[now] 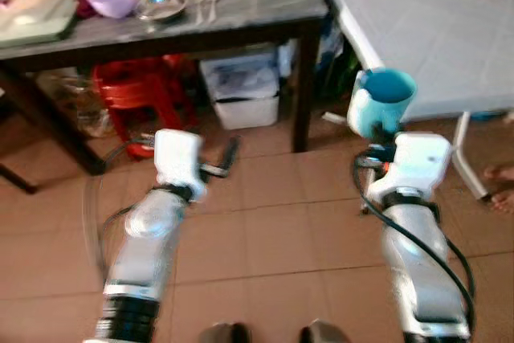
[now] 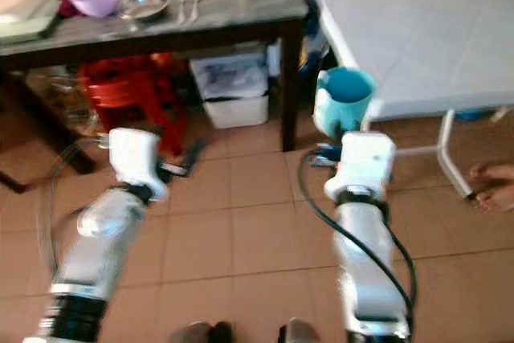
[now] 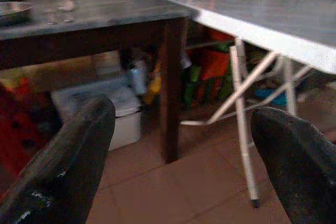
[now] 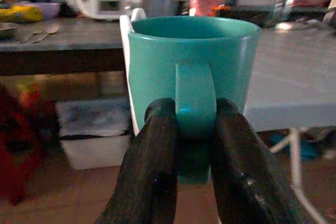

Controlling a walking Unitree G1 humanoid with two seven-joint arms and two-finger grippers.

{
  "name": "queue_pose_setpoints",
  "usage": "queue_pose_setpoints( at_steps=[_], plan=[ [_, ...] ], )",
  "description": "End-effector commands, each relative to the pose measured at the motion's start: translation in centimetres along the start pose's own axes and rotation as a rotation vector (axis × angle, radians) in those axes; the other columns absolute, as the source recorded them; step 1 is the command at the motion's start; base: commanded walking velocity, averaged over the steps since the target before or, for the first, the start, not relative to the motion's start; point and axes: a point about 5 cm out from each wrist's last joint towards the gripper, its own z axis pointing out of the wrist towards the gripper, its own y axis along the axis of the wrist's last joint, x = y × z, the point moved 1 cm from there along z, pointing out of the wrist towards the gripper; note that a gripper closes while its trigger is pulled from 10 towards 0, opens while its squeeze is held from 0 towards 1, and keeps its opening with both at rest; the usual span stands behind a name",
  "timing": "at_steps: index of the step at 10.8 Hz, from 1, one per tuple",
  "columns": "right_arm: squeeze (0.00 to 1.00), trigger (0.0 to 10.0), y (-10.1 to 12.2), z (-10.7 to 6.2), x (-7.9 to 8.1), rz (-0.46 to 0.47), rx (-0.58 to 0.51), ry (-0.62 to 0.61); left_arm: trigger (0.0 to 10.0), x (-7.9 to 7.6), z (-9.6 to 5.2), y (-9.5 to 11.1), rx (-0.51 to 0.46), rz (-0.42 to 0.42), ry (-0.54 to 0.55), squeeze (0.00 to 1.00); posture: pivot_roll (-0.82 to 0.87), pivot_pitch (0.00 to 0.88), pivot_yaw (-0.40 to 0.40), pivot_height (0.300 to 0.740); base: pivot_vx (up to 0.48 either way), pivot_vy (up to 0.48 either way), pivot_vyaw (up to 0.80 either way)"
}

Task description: Setting the table

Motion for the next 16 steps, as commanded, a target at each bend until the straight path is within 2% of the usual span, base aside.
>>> queue_pose_setpoints(
  at_steps=[1, 4, 8, 10, 16],
  plan=[
    [0.00, 10.0, 0.86, 0.03, 0.25, 0.012, -0.040, 0.005, 10.0, 0.79, -0.20, 0.24, 0.002, 0.019, 0.018, 0.00, -0.17, 0.177, 0.070, 0.740, 0.000, 0.394, 0.00],
    [0.00, 10.0, 0.88, 0.03, 0.21, 0.013, -0.041, 0.008, 10.0, 1.07, -0.19, 0.80, -0.035, 0.000, 0.040, 0.00, -0.17, 0.176, 0.070, 0.740, 0.000, 0.130, 0.00],
    [0.00, 10.0, 0.96, -0.05, 0.16, -0.011, -0.047, 0.016, 10.0, 0.63, 0.03, 1.02, -0.050, -0.035, 0.011, 0.00, -0.17, 0.179, 0.069, 0.740, 0.000, 0.000, 0.00],
    [0.00, 10.0, 0.98, -0.11, 0.27, -0.024, -0.050, 0.031, 10.0, 0.57, 0.06, 1.13, -0.060, -0.029, 0.005, 0.00, -0.17, 0.180, 0.067, 0.740, 0.309, 0.000, 0.00],
    [0.00, 10.0, 1.03, -0.04, 0.32, -0.027, -0.054, 0.031, 10.0, 0.47, 0.12, 1.10, -0.060, -0.033, 0.001, 0.00, -0.17, 0.177, 0.066, 0.740, 0.363, 0.000, 0.57]
  ],
)
